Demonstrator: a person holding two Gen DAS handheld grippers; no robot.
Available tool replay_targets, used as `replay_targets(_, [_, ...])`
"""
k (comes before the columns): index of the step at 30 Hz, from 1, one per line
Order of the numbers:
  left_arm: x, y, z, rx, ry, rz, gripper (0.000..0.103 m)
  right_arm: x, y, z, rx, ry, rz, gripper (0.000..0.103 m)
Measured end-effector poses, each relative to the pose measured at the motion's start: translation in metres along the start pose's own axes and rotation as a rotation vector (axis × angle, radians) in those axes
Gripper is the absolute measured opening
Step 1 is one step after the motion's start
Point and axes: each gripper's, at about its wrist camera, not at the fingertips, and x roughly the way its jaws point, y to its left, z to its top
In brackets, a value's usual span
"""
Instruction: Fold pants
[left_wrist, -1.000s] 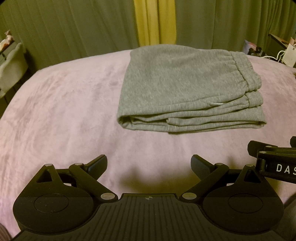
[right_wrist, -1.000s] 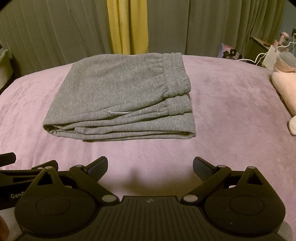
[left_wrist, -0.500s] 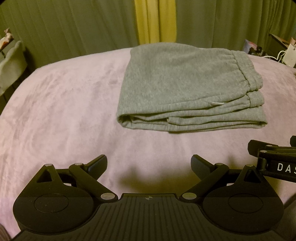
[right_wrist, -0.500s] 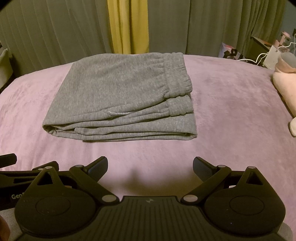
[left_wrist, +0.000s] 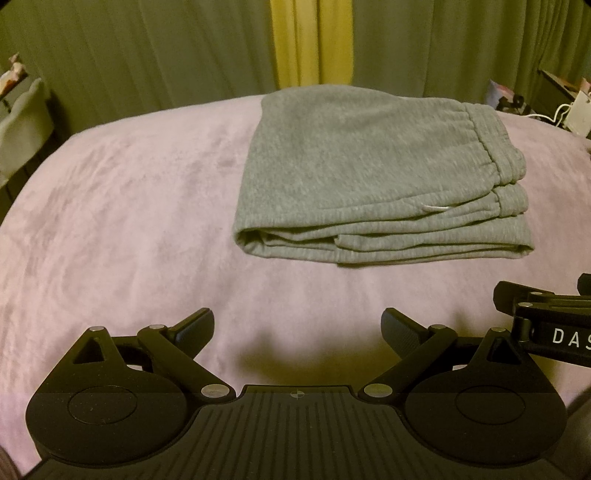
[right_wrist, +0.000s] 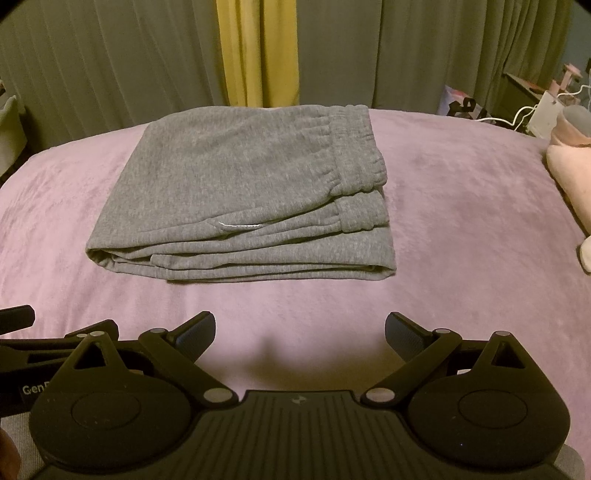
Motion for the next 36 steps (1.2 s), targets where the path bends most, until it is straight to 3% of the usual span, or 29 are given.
replay_targets(28, [0.0037,0.0014,0.0003,-0.011,0.007,-0.014,0.100,0.0036,-0.0019,-0.0015,-0.002,0.008,-0.001,0.099])
replay_targets(36, [0.0012,0.0024,-0.0021,-0.014,-0.025,-0.029,0.100,0.0026,-0.0022,-0.0013,-0.004,0.005,-0.008,0.099])
